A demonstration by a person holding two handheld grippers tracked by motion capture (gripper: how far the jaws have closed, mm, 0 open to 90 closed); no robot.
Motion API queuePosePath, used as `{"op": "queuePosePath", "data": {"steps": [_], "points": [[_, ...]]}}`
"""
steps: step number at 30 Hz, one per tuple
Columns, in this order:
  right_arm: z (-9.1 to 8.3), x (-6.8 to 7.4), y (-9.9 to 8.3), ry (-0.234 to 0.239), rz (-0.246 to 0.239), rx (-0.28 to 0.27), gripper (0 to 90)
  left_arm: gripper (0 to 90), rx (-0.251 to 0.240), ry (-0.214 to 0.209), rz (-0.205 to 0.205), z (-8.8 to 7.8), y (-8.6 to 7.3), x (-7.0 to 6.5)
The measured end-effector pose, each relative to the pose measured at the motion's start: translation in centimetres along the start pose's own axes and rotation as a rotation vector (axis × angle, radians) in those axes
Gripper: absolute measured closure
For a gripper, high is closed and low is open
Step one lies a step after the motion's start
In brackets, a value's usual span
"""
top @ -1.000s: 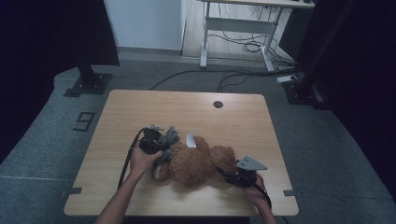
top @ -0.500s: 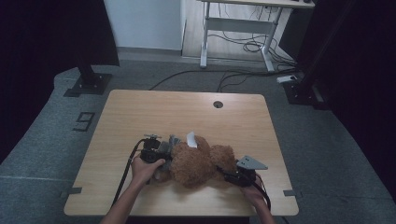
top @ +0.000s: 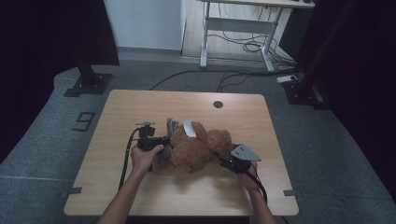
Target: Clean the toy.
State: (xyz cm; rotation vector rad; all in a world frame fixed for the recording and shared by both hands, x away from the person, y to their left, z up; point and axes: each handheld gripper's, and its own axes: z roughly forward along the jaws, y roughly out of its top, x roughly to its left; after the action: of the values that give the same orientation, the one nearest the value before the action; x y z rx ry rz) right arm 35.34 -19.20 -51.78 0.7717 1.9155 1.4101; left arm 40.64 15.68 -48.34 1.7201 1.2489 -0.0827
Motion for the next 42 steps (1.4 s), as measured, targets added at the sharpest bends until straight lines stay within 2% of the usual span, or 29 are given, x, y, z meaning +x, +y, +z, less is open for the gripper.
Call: {"op": "queuePosePath", "data": {"steps": [2, 5, 9, 13, 17, 21, 25, 28, 29, 32, 33, 35, 38, 42], "points": [[0.2, -0.1, -0.6, -0.004, -0.016, 0.028, 43.4, 78.7, 0.006, -0.009, -0.008, 0.3, -0.7, 0.4], [-0.2, -0.2, -1.4, 0.004, -0.014, 0.038, 42.6, 78.4, 0.007, -0.027, -0.012, 0.1, -1.4, 0.6], [-1.3, 0.2, -2.4, 0.031, -0.029, 0.056, 41.4, 77.9, 0.027, -0.031, 0.034, -0.5, -2.3, -0.3], [-2.1, 0.6, -2.8, 0.041, -0.067, 0.058, 41.5, 77.3, 0.008, -0.007, 0.075, -1.7, -2.2, -1.1], [-2.5, 0.7, -3.2, 0.046, -0.079, 0.060, 41.4, 77.2, -0.060, 0.002, 0.121, -3.7, -0.7, -2.8], [-2.9, 0.7, -3.4, 0.047, -0.077, 0.062, 41.3, 77.1, -0.110, -0.004, 0.212, -4.6, 1.0, -6.3], [-3.0, 0.7, -3.6, 0.053, -0.061, 0.059, 41.1, 76.7, -0.123, -0.010, 0.275, -3.5, 2.0, -9.2], [-3.0, 0.6, -3.6, 0.057, -0.048, 0.055, 40.9, 76.5, -0.081, -0.007, 0.299, -1.7, 2.2, -10.3], [-3.0, 0.6, -3.6, 0.057, -0.046, 0.056, 40.8, 76.5, -0.045, -0.002, 0.304, -0.5, 2.1, -10.5], [-3.1, 0.6, -3.6, 0.061, -0.044, 0.056, 40.5, 76.4, 0.035, 0.032, 0.305, 2.1, 1.4, -10.3], [-3.1, 0.5, -3.6, 0.065, -0.042, 0.056, 40.0, 76.5, 0.039, 0.042, 0.307, 2.4, 1.1, -10.2], [-3.2, 0.5, -3.7, 0.069, -0.040, 0.059, 38.8, 76.8, 0.045, 0.057, 0.313, 2.7, 0.6, -9.8], [-3.3, 0.3, -3.6, 0.070, -0.017, 0.061, 31.3, 77.4, 0.038, 0.052, 0.299, 2.6, -0.4, -9.2], [-3.6, 0.1, -3.0, 0.078, 0.047, 0.098, 15.5, 78.0, 0.001, 0.044, 0.301, 2.1, -2.1, -8.7]]}}
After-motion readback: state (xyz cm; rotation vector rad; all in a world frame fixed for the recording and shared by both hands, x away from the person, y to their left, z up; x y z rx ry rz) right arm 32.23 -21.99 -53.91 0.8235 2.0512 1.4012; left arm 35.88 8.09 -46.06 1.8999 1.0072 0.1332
